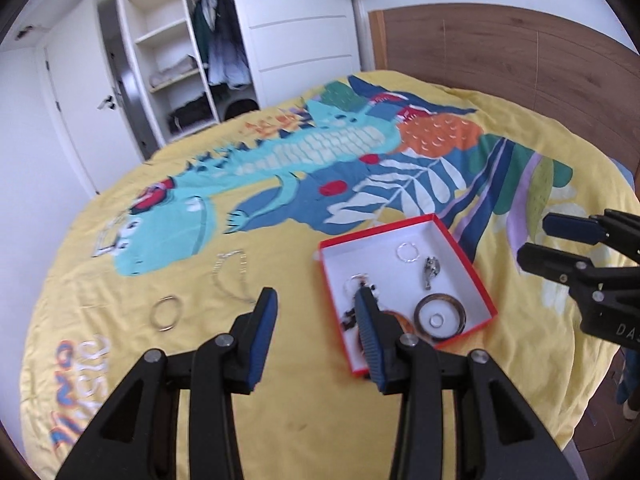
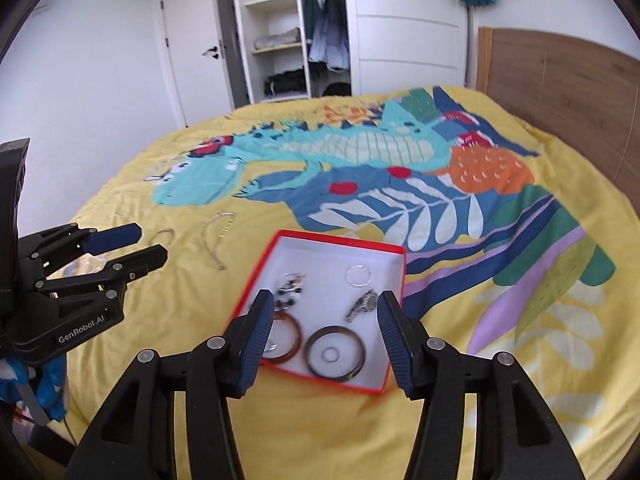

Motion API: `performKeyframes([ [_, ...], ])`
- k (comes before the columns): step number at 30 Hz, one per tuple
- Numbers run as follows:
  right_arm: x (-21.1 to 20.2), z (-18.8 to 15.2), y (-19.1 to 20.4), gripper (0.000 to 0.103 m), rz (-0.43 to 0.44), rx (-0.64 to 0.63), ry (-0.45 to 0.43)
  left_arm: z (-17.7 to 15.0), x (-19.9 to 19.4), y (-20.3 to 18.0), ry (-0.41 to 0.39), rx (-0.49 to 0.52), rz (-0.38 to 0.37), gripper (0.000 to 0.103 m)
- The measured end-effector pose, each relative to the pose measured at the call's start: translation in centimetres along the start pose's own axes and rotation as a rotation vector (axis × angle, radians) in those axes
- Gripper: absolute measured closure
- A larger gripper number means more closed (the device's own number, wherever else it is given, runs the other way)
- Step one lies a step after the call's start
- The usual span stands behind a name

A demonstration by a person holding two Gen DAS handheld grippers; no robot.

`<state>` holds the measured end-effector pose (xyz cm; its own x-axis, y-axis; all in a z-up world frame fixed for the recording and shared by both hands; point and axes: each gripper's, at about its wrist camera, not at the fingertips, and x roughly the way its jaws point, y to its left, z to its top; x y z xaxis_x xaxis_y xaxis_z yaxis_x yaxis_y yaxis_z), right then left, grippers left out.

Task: Organize jewelry
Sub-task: 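Withdraw both tools from the box toward the bronze bangle and necklace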

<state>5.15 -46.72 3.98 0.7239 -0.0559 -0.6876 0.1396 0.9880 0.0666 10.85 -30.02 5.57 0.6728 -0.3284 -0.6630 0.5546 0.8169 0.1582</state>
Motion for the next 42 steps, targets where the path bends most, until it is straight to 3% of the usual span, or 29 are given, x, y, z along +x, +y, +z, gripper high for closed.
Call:
performKeyframes([
  [9, -6.2, -1.6, 4.1, 0.047, 0.01, -0.011, -0.06, -3.7, -7.7, 2.5, -0.035, -0.047, 0.048, 0.064],
  [22, -11.9, -2.3, 7.7, 0.044, -0.018, -0.054, -0.119, -6.1, -14.8, 5.9, -0.117, -0.098, 0.081, 0.064],
  [32, -12.0, -1.3, 10.9, 0.041, 0.017, -0.104, -0.128, -6.7, -15.7, 8.6, -0.135, -0.146, 0.114, 0.064],
  [42, -8.9, 0.0, 12.8, 0.041, 0.059, -0.133, -0.092, -6.8, -13.1, 11.5, -0.083, -0.197, 0.14, 0.063],
])
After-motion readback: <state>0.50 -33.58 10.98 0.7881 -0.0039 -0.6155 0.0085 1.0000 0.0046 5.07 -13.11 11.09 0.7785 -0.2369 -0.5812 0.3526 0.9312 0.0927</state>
